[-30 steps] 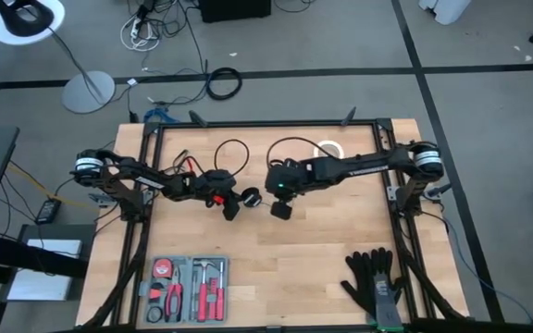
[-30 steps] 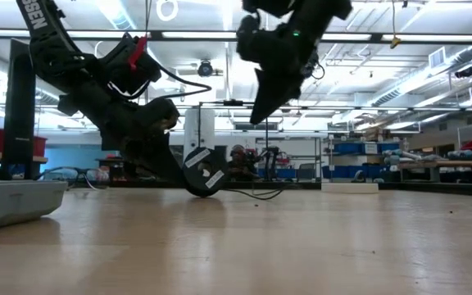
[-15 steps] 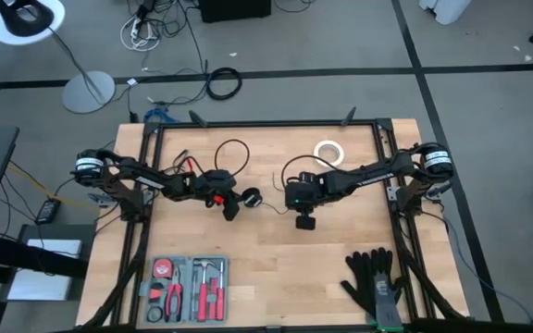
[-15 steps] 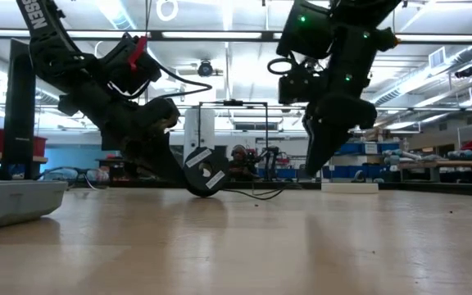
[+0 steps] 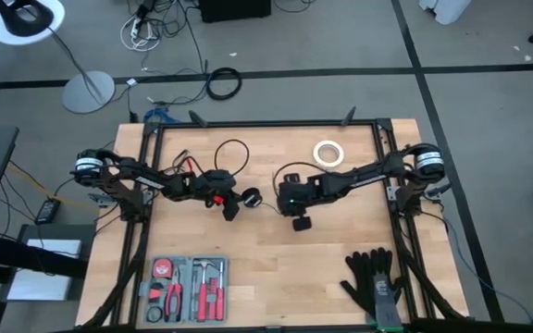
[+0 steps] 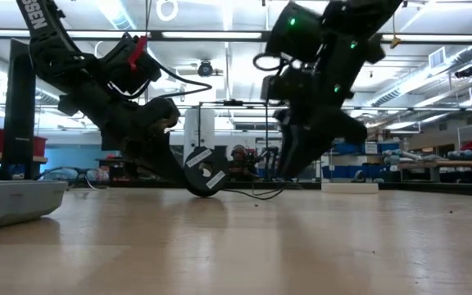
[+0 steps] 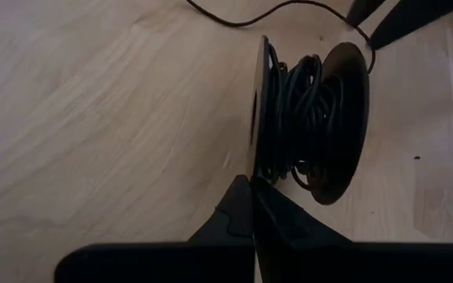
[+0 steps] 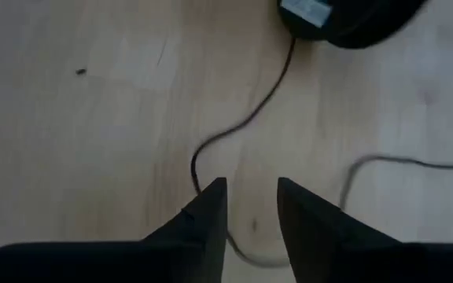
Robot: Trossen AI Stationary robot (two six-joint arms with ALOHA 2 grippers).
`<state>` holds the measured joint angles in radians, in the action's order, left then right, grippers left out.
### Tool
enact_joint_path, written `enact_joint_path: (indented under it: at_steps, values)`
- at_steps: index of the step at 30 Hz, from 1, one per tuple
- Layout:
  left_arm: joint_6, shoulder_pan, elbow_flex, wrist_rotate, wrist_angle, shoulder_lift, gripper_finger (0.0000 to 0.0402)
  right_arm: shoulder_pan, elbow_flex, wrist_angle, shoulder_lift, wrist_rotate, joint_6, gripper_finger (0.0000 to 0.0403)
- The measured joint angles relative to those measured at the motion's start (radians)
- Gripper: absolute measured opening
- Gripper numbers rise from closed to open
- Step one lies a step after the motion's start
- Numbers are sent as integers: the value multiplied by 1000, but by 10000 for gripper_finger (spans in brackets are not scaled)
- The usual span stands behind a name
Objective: Coil cords
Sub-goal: Coil the black wire on the black spool
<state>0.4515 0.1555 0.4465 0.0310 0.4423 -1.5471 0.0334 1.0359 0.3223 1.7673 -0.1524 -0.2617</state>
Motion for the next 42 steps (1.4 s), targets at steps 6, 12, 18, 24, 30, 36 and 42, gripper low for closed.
enact_joint_path:
  at_steps: [6,12,18,24,30,36,42]
  values:
    - [1,0,0,16,1,0,0,-2,9,75,89,-26,0,110]
    - [1,0,0,31,-5,0,0,-2,2,182,60,-57,140,36]
    - [0,0,0,31,1,0,0,-4,-4,208,-44,-125,128,11]
    - [0,0,0,31,4,0,0,-3,-4,191,-131,-169,166,3]
    - [0,0,0,30,9,0,0,-3,-2,80,-103,-43,220,48]
    - [-1,0,0,30,11,0,0,-3,-3,61,14,-7,238,120]
    - [0,0,0,42,1,0,0,-3,4,128,58,-4,248,159]
